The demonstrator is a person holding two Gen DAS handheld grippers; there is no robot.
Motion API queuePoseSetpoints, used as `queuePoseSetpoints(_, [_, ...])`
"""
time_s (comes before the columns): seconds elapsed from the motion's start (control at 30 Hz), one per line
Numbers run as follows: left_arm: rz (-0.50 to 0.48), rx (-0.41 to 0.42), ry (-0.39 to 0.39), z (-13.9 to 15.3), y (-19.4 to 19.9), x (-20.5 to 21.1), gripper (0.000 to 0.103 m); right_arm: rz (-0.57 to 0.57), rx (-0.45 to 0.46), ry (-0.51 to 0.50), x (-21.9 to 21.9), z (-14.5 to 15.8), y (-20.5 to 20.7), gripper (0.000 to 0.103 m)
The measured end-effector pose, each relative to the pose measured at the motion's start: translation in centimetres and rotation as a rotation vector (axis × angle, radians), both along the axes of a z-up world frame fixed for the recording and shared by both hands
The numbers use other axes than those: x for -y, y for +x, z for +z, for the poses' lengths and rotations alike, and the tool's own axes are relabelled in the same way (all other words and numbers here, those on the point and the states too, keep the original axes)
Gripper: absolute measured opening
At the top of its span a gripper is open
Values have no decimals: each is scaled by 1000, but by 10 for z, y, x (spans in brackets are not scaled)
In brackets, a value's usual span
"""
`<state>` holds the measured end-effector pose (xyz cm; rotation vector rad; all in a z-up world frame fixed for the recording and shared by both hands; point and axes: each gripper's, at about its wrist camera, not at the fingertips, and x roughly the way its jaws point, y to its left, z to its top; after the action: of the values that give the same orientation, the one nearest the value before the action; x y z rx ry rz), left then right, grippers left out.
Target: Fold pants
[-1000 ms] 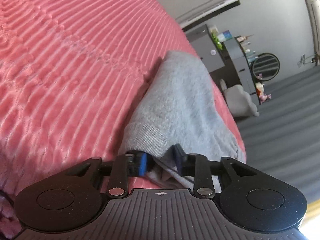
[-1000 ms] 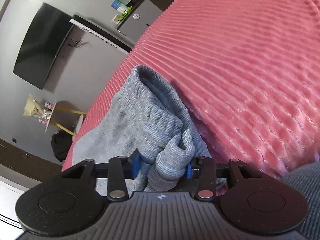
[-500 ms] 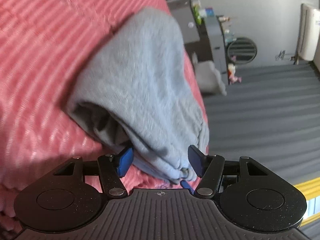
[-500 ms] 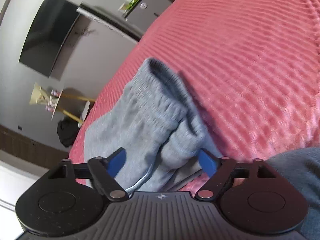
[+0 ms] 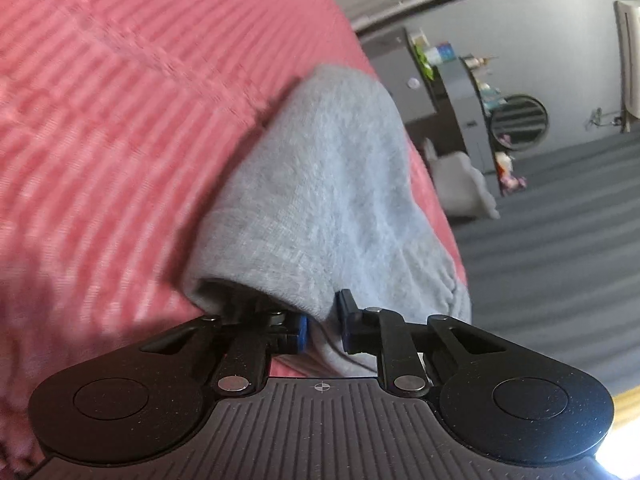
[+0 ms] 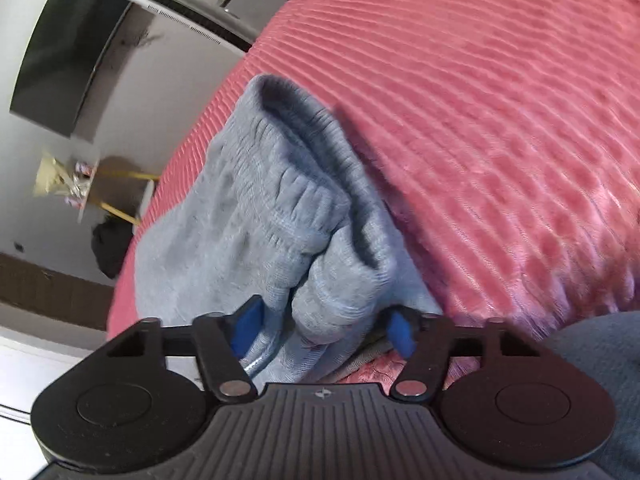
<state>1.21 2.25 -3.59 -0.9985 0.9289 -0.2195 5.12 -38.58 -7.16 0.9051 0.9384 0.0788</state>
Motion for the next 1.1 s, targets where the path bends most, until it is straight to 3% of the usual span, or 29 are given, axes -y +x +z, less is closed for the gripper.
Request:
queuePoseSetpoints(0.07, [37,-18,42,10,-6,-5,19,25,-3,-44,2,8,-2,62])
queuePoseSetpoints(0.1, [56,-13,82,18,-11,-9,24,41,-1,-58,6,11,-5,62])
queuePoseSetpoints(0.13, [70,-21,150,27,-14,-13,33,52,3,-65,10,13,-7,63])
queuePoseSetpoints(0.17, [80,-17,220,36,-17,-14,33,60,3,-78,12,16,-9,65])
queuePoseSetpoints(0.2, [71,-6,255,43,-15,-12,33,57,-1,-98,18,17,-13,68])
queuePoseSetpoints(0.23, [54,-8,278,47,-12,-11,36,38,2,-146,22,22,-16,81])
queuePoseSetpoints(0.27, [29,-9,292,50,-8,-8,40,26,17,-191,28,26,-17,85])
queuePoseSetpoints(0.33, [-16,-4,338,53,2,0,45,38,74,-250,32,35,-21,86])
queuePoseSetpoints(0.4, [-64,29,404,62,11,9,45,88,105,-205,35,34,-16,86])
queuePoseSetpoints(0.5, [-101,62,406,73,15,9,45,149,130,-178,31,27,-3,86])
queuePoseSetpoints(0.6, [-78,96,449,90,13,-3,53,171,118,-175,32,22,10,86])
queuePoseSetpoints(0.73, [-41,181,491,103,18,-23,74,174,123,-181,36,19,24,87])
queuePoseSetpoints(0.83, [-121,166,488,86,43,-21,74,189,128,-149,35,12,36,88])
queuePoseSetpoints(0.97, [-215,77,372,47,86,-6,74,216,110,-107,31,0,50,88])
queuePoseSetpoints(1.1, [-281,40,417,29,117,18,76,263,130,-169,22,5,59,88])
